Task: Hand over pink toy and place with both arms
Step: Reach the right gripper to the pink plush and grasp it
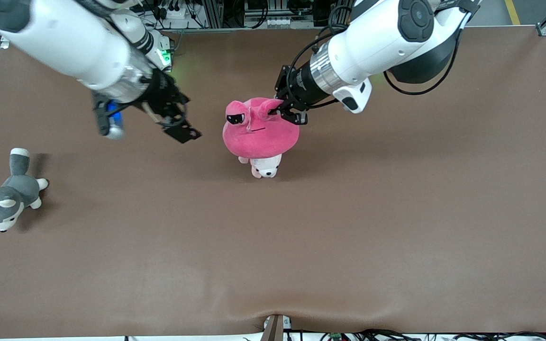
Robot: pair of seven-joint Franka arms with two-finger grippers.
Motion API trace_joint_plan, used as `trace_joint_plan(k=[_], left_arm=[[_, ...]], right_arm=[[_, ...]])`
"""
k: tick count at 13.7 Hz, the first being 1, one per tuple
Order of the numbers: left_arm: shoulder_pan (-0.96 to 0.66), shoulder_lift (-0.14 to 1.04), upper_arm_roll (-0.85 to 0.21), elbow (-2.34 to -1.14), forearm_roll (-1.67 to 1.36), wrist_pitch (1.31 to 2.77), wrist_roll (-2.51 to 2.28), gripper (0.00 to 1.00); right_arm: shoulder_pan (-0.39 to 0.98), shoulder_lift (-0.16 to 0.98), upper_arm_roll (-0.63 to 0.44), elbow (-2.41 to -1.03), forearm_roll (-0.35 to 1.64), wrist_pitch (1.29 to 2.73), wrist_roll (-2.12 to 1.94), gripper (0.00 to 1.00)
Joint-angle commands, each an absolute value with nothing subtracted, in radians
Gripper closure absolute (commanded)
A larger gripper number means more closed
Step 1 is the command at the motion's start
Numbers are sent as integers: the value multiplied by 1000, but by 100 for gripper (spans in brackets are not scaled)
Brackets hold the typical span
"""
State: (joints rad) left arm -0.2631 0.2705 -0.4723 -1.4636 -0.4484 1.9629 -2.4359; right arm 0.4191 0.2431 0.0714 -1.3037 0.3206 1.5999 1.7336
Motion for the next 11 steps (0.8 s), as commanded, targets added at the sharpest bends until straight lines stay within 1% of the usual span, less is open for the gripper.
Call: trace_joint_plan(k=[1,4,5,6,7,8,9,11], left_arm=[[-296,308,-472,-1428,-460,1985,-2456,100],[-301,311,-472,-1430,-462,1991,-2465,100],[-301,311,-472,-1430,-462,1991,-2465,100],[-304,310,-472,-1430,-463,1991,-2465,100],[-307,310,-472,-1430,-462,1991,-2465,100],[-307,308,-472,-1430,-463,1991,-2465,100],[-307,308,-472,-1430,-462,1991,-2465,100],[-307,308,-472,-1431,-453,1990,-2462,100]], right_arm=[[485,290,58,-1278,327,1662,1876,0],[528,310,57,-1281,308,1681,1931,0],[535,311,58,-1282,279,1675,1933,9],[551,311,58,-1290,244,1666,1933,21],[560,310,58,-1299,214,1645,1933,44],[561,311,58,-1298,201,1632,1931,84],[558,310,58,-1295,199,1632,1931,100],[552,308,55,-1293,196,1632,1933,100]])
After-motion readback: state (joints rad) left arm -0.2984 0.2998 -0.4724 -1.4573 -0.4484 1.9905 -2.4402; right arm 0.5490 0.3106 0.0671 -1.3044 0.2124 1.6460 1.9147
